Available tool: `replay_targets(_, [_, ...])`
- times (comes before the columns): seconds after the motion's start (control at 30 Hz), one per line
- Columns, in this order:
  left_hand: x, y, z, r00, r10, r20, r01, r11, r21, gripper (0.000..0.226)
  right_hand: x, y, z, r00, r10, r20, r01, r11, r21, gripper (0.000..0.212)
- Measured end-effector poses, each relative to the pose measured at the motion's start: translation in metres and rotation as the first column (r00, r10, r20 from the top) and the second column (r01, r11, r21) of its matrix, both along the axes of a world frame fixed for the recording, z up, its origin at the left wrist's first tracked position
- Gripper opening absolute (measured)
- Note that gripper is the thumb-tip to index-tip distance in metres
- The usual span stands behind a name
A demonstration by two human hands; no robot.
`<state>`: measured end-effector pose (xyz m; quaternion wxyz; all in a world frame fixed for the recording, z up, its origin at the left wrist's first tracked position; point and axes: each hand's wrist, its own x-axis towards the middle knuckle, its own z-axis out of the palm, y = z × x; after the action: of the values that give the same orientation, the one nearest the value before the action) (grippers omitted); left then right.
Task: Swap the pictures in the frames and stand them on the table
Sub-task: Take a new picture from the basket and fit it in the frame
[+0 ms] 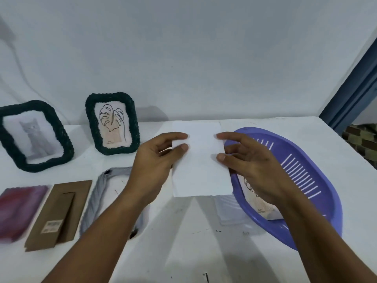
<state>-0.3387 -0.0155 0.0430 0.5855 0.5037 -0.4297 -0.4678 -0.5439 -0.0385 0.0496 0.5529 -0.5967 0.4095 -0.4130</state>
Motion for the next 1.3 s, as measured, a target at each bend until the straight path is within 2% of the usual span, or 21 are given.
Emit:
replay_targets(0.1, [0.024, 0.011, 0.002, 0.999, 0.04, 0.012, -0.04, 0.999, -0.002, 0.02, 0.028, 0.001, -0.003, 0.997, 0.021, 0.076, -0.022, 1.0, 0.014, 0.036])
replay_targets(0.17, [0.046, 0.018, 0.002, 0.994, 0.085, 0.071, -0.086, 0.996, 0.013, 0.021, 0.048, 0.001, -0.008, 0.993, 0.029, 0.116, -0.034, 0.999, 0.04, 0.035])
replay_targets(0.3, [0.091, 0.036, -0.005, 0.985, 0.109, 0.13, -0.123, 0.987, 0.099, 0.019, 0.089, 0.008, -0.024, 0.994, 0.043, 0.098, -0.051, 0.995, 0.082, 0.031])
replay_targets(0.4, [0.118, 0.053, -0.021, 0.955, 0.157, 0.253, -0.205, 0.962, 0.18, 0.02, 0.119, 0.016, -0.046, 0.996, 0.084, -0.007, -0.083, 0.991, 0.105, 0.028])
replay_targets(0.5, [0.142, 0.064, -0.048, 0.908, 0.193, 0.373, -0.279, 0.941, 0.193, 0.02, 0.145, 0.024, -0.069, 0.985, 0.123, -0.121, -0.103, 0.981, 0.163, 0.027])
replay_targets(0.63, [0.162, 0.07, -0.074, 0.768, 0.127, 0.628, -0.292, 0.942, 0.166, 0.022, 0.166, 0.032, -0.094, 0.928, 0.105, -0.359, -0.061, 0.989, 0.133, 0.024])
replay_targets(0.73, [0.171, 0.072, -0.082, 0.684, 0.116, 0.72, -0.272, 0.957, 0.104, 0.023, 0.178, 0.035, -0.102, 0.871, 0.072, -0.485, -0.043, 0.997, 0.072, 0.026])
replay_targets(0.9, [0.177, 0.071, -0.085, 0.571, 0.055, 0.819, -0.199, 0.977, 0.073, 0.017, 0.189, 0.038, -0.101, 0.813, 0.016, -0.583, -0.02, 1.0, -0.001, 0.028])
replay_targets(1.03, [0.182, 0.067, -0.088, 0.518, 0.003, 0.855, -0.161, 0.983, 0.094, 0.015, 0.198, 0.041, -0.101, 0.755, -0.019, -0.655, -0.026, 0.998, -0.059, 0.035])
replay_targets(1.3, [0.186, 0.053, -0.091, 0.455, -0.06, 0.888, -0.121, 0.984, 0.129, 0.028, 0.211, 0.042, -0.102, 0.605, -0.068, -0.793, -0.076, 0.987, -0.143, 0.043])
